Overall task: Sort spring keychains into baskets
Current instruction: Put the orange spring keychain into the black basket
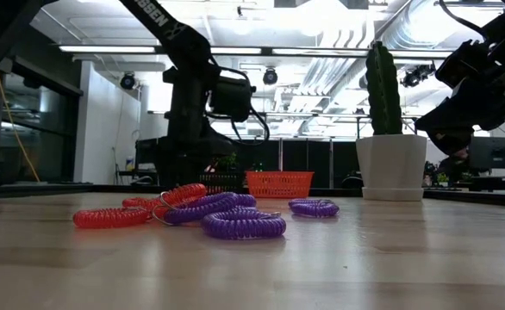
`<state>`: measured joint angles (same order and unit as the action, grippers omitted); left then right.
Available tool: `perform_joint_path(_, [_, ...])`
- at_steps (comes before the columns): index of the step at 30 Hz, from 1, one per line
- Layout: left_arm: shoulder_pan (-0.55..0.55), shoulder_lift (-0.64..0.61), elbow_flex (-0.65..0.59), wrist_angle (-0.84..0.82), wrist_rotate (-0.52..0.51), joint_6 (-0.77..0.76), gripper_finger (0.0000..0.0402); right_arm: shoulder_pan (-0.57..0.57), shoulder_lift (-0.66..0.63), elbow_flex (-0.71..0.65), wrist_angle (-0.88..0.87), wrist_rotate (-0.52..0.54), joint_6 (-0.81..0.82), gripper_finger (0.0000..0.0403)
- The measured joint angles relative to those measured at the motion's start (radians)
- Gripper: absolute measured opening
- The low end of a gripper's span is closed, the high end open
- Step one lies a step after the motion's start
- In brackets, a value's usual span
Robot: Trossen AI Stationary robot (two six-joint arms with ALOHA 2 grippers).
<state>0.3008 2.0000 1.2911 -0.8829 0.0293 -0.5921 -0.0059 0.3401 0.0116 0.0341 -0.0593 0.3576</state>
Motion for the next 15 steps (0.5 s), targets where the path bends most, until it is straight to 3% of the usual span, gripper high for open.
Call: perform_joint_path(15, [-0.005,0.000,-0.002,0.020,0.009,0.064,0.0081,0.000,0.000,0.000,0.000,0.000,0.000,0.0012])
